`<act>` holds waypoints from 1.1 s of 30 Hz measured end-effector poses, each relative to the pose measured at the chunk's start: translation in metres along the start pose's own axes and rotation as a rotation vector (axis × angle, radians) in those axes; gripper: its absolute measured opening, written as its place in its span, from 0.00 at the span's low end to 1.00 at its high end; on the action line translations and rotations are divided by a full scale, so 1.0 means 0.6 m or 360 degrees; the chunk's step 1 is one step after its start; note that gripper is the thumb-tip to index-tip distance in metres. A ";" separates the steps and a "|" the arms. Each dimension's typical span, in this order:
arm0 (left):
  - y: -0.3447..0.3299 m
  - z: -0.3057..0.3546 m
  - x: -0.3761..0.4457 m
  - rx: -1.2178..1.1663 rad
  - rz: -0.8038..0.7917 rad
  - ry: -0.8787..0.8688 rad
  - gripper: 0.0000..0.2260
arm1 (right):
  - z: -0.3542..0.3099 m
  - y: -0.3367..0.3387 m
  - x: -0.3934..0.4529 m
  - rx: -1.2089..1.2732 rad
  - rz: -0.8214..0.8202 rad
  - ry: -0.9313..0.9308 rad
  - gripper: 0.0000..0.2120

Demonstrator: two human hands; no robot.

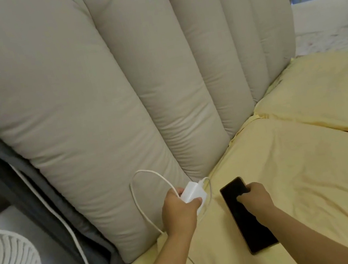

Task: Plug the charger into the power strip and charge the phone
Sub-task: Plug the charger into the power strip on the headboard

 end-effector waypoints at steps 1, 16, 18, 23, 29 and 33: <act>-0.008 -0.005 0.004 0.0004 -0.0012 0.0006 0.16 | 0.006 0.000 0.008 -0.0035 0.0010 -0.0015 0.11; 0.058 0.097 0.007 -0.0223 -0.0075 -0.0068 0.15 | -0.156 0.027 -0.076 -0.0314 -0.0302 0.0413 0.25; 0.084 0.151 -0.003 -0.0304 -0.0116 -0.0088 0.15 | -0.249 0.048 -0.136 -0.0175 -0.0466 0.0674 0.27; 0.154 0.312 -0.059 -0.0330 -0.0305 -0.0271 0.17 | -0.450 0.112 -0.278 -0.0515 -0.0530 0.1083 0.34; 0.244 0.498 -0.138 -0.0250 -0.0393 -0.0474 0.17 | -0.636 0.201 -0.417 -0.0859 -0.0775 0.1101 0.25; 0.271 0.559 -0.166 -0.0306 -0.0432 -0.0532 0.16 | -0.684 0.237 -0.462 -0.1000 -0.0739 0.1099 0.20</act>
Point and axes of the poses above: each hand's wrist, its own x-axis towards the middle knuckle, its own y-axis out of the back of the hand, z = x × y, the point moved 5 cm from there along x, towards the middle knuckle, and after that the axes turned 9 degrees about -z, right-handed, at the moved point
